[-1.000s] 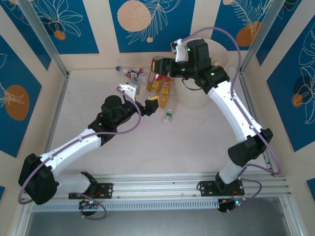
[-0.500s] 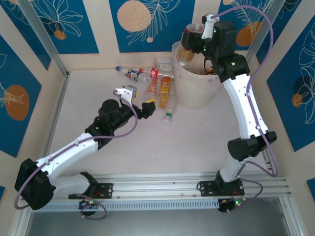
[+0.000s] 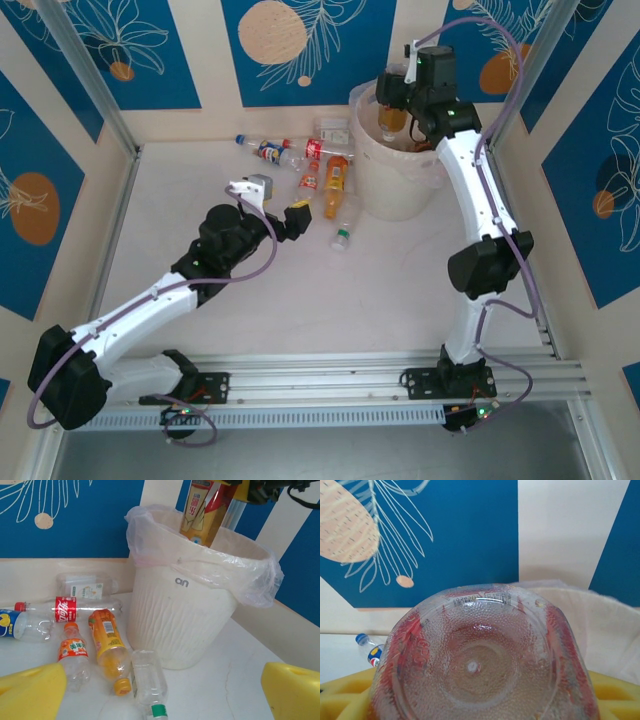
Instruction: Put the plastic bottles in the bin
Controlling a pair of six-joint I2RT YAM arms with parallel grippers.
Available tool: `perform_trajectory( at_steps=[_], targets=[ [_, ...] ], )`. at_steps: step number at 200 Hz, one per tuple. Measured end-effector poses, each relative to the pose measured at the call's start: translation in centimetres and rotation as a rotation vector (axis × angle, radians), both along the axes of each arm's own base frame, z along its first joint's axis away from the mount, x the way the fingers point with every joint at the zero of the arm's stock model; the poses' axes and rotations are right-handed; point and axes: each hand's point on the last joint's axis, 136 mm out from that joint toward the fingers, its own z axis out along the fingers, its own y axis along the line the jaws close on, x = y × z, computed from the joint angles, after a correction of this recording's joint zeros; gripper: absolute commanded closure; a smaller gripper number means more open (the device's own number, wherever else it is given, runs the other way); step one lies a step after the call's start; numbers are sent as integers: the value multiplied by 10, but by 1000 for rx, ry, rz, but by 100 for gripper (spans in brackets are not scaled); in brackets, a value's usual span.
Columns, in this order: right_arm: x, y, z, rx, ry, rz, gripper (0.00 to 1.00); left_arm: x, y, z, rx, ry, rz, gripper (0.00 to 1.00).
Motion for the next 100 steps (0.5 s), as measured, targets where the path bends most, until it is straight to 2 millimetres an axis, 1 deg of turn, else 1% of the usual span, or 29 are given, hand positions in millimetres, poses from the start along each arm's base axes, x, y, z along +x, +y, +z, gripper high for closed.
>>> perform_trajectory(
  at_steps=[64, 100],
  targets=[
    [23, -18, -56, 150, 144, -19, 35, 2, 3, -3, -8, 18, 23, 0],
    [41, -21, -97, 241, 253, -19, 35, 4, 6, -10, 1, 48, 47, 0]
  ],
)
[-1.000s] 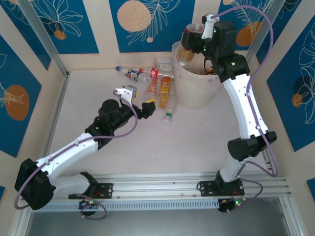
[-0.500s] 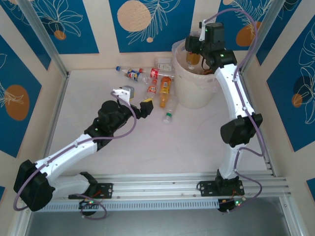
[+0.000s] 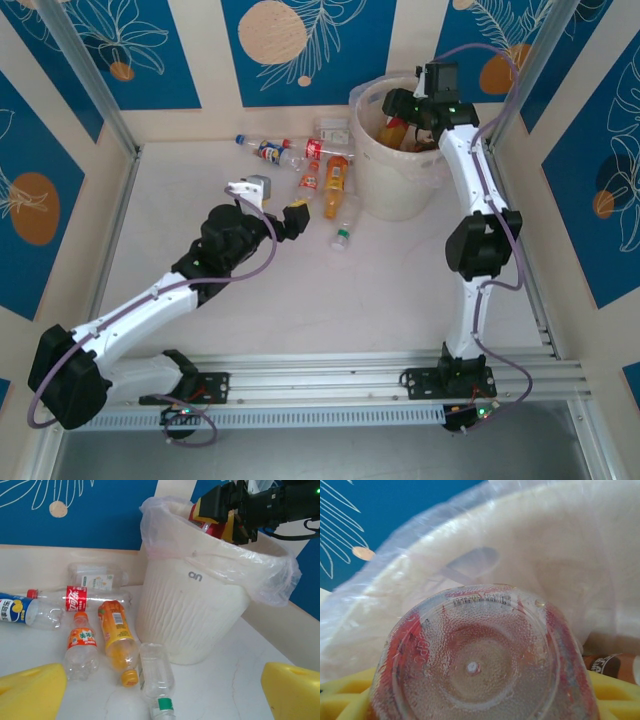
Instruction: Put the plastic bottles in the bin
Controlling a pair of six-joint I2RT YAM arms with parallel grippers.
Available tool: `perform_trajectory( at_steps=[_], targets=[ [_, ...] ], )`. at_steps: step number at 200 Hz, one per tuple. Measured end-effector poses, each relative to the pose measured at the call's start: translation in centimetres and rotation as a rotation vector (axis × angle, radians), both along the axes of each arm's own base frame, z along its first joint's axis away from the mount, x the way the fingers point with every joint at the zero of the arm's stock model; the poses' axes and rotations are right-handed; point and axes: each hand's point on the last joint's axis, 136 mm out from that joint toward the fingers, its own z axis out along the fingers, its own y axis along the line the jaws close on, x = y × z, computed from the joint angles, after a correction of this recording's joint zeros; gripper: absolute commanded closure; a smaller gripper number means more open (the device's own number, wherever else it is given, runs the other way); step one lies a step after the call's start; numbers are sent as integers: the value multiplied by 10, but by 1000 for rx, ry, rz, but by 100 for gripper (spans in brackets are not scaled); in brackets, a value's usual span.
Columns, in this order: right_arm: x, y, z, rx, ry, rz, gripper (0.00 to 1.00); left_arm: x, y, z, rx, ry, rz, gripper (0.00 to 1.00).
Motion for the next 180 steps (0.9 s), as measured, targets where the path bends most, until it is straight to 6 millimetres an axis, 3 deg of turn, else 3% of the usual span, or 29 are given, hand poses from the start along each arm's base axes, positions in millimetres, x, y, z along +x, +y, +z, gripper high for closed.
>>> perform_trajectory(
  at_steps=[41, 126, 140, 154, 180],
  targets=[
    [10, 3, -34, 30, 80, 15, 36, 3, 2, -10, 16, 32, 21, 0],
    [15, 10, -40, -56, 111, 23, 36, 5, 2, -10, 24, 41, 24, 0],
    [13, 5, -44, -73, 127, 4, 31, 6, 0, -12, 29, 47, 24, 0],
    [12, 0, -47, -82, 141, -15, 17, 7, -1, -15, 37, 56, 24, 0],
    [5, -7, -56, -104, 184, -24, 9, 13, -5, -18, 55, 80, 22, 0]
  ],
)
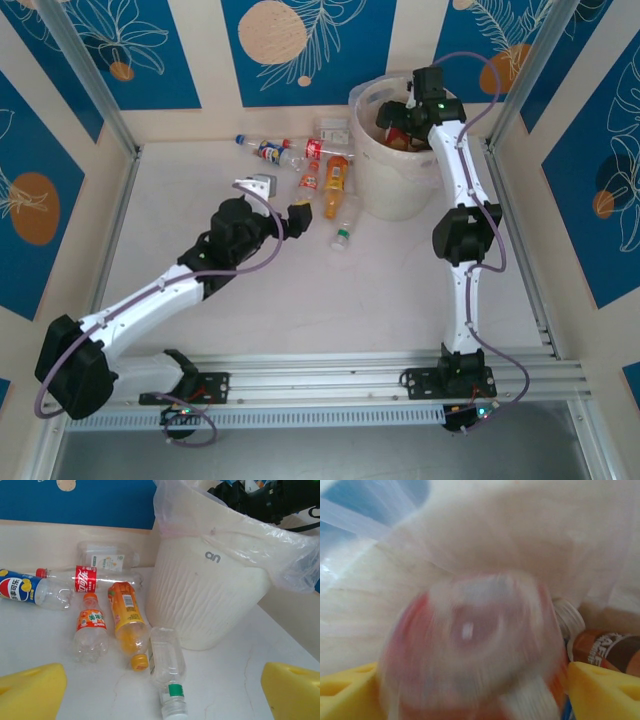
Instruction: Put the plastic bottles in the bin
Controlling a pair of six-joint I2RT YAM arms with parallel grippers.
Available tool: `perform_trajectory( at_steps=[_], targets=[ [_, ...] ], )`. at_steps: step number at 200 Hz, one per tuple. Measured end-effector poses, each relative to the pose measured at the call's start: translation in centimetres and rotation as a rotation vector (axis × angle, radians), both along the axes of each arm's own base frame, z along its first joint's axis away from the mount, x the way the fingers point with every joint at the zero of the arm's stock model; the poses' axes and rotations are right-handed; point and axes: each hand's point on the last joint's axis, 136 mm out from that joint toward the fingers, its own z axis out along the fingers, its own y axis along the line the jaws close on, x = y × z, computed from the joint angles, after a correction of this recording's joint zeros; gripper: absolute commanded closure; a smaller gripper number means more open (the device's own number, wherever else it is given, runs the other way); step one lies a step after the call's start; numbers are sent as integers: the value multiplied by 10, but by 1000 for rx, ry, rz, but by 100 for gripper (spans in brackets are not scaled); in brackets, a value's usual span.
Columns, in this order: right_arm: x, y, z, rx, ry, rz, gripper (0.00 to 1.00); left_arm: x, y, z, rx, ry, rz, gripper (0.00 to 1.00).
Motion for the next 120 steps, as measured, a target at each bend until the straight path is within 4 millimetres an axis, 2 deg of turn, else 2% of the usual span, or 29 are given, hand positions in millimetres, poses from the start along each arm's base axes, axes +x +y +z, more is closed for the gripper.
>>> perform_trajectory(
  at_steps=[33, 51, 85, 103, 120],
  targets=[
    [-5, -1, 4, -2, 6, 0, 7, 9, -11, -9, 31, 44, -14, 0],
    [-10, -1, 19, -1, -16, 5, 5, 14, -16, -21, 53, 78, -25, 0],
    [-30, 5, 77, -4, -119, 26, 2, 19, -23, -51, 114, 158, -33, 0],
    [-45, 11, 114, -8, -191, 40, 1, 24, -31, -67, 146, 208, -52, 1],
    [-60, 16, 139, -9, -240, 58, 1, 28, -40, -82, 171, 253, -73, 2]
  ],
)
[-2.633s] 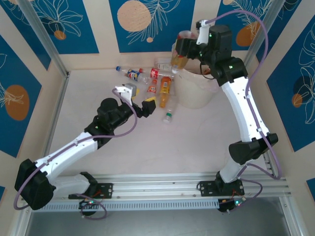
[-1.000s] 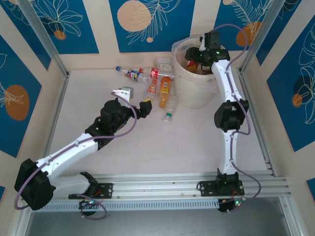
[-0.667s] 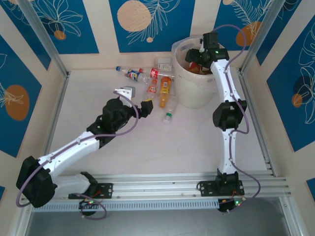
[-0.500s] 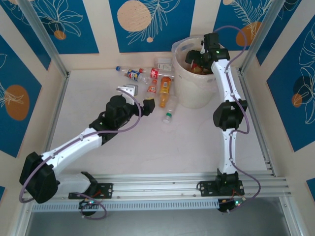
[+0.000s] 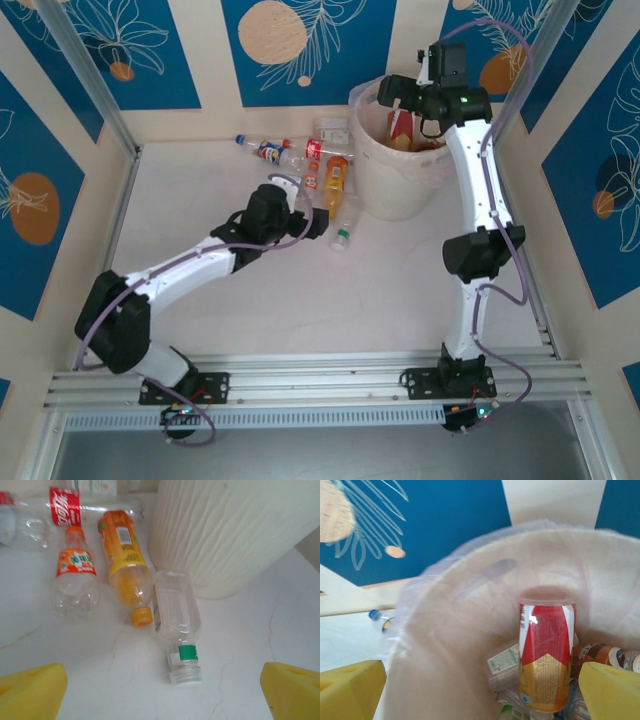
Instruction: Put the plastic bottles in the bin
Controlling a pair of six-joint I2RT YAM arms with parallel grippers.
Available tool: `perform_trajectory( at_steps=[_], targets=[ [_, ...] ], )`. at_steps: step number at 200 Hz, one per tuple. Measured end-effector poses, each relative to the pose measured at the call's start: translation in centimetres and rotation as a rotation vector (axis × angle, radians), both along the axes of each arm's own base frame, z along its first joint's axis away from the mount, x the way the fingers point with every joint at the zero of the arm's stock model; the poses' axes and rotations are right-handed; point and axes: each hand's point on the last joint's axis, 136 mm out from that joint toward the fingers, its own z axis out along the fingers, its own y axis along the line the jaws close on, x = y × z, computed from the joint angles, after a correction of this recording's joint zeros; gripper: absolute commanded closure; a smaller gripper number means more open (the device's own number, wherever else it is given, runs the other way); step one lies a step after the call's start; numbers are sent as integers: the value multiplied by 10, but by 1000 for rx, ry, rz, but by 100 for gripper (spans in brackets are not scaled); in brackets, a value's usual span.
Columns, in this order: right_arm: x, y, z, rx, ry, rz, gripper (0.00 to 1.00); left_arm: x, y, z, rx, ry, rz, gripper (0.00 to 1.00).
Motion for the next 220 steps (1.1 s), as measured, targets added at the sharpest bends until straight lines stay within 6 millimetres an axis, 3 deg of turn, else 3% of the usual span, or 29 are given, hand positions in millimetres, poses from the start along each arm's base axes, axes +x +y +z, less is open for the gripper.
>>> perform_trajectory(
  at_steps=[38, 117, 164, 220],
  targets=[
    [-29, 8, 28, -3, -46, 29, 1, 7, -20, -41, 81, 103, -35, 6],
    [-94, 11, 12, -22, -34, 35, 1, -8, -66, -117, 253, 262, -132, 13],
    [-134, 16, 22, 13, -104, 39, 1, -4, -81, -136, 320, 279, -138, 17],
    [-166, 7, 13, 58, -134, 3, 1, 13, -90, -144, 363, 271, -121, 20]
  ],
)
